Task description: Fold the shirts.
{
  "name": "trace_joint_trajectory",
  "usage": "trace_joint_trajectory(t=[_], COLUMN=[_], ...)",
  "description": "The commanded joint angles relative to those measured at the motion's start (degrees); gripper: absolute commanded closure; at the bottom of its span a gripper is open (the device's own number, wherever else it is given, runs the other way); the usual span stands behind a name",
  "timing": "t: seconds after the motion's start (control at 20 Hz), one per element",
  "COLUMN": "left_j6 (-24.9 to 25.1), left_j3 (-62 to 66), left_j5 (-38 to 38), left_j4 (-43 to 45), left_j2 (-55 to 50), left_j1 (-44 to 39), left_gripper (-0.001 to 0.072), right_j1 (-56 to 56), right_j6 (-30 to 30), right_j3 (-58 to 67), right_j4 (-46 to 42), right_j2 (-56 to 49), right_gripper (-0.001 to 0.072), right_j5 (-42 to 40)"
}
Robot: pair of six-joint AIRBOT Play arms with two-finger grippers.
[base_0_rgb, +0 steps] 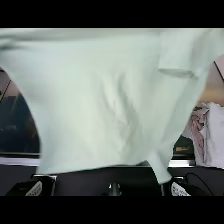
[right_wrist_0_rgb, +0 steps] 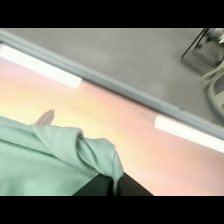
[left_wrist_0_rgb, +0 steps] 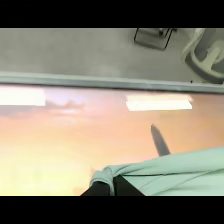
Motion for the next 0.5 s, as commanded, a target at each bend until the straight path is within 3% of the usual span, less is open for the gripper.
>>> trace_joint_trajectory(t=[0.0,0.15,0.45], left_j6=[-0.13,-0.17,-0.42], left_j3=[-12.81,-19.12,-19.43], left_j5=[3.82,10.88,10.40], left_j4=[0.92,0.92,-4.02], left_j2=[-7.02,-15.93,-33.31], left_j1=[0.00,0.00,0.00], left_gripper=[0.0680,0.0679,0.0678], right_j1=[-0.04,2.62,12.31], right_j6=[3.52,5.75,7.08], right_j3=[-5.90,-8.11,-8.11], right_j4=[0.98,1.75,2.12], right_j2=[-12.33,-23.74,-38.03], right_gripper=[0.0694,0.0694,0.0692], right_j5=[2.84,1.31,-8.50])
